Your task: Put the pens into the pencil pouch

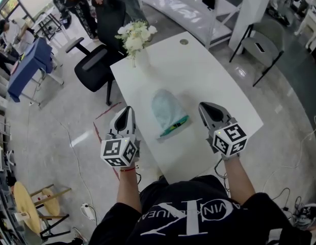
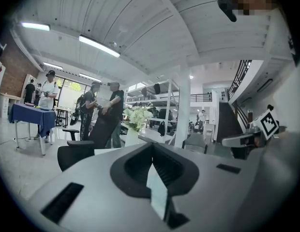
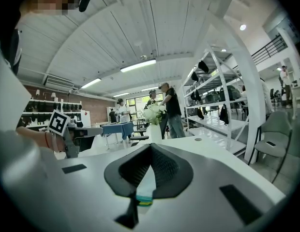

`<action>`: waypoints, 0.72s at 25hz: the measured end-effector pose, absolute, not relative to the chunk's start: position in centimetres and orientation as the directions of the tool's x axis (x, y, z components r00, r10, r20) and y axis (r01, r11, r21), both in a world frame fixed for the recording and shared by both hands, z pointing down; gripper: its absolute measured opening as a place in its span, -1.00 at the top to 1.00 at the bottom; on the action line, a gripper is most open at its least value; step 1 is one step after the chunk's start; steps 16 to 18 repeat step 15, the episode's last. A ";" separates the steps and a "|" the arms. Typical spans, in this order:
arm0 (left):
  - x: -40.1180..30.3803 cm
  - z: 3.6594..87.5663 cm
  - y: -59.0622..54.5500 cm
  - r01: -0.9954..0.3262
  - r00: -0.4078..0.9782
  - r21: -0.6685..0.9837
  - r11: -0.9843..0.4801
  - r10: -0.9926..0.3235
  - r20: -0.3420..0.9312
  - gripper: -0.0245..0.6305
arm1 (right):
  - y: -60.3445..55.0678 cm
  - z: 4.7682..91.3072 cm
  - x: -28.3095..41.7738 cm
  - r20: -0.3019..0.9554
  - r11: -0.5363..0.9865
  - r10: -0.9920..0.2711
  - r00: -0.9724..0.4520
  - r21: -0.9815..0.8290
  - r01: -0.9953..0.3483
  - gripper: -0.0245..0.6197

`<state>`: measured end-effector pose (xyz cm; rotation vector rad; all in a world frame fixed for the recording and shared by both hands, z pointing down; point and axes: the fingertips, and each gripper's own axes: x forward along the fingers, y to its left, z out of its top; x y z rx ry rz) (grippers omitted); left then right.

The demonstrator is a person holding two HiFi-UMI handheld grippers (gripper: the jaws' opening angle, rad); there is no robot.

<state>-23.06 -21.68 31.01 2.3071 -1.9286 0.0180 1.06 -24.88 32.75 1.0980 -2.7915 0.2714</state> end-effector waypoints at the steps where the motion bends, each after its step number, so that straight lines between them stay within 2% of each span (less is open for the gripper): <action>1: -23.1 31.1 -21.6 -0.980 0.181 0.096 -0.172 -0.979 0.097 0.91 | -24.8 32.8 1.0 0.185 0.719 -0.661 -0.727 -0.122 -0.684 0.90; 18: -23.1 31.0 -21.2 -0.981 0.178 0.096 -0.168 -0.978 0.106 0.91 | -24.2 32.9 1.0 0.187 0.718 -0.657 -0.730 -0.141 -0.682 0.90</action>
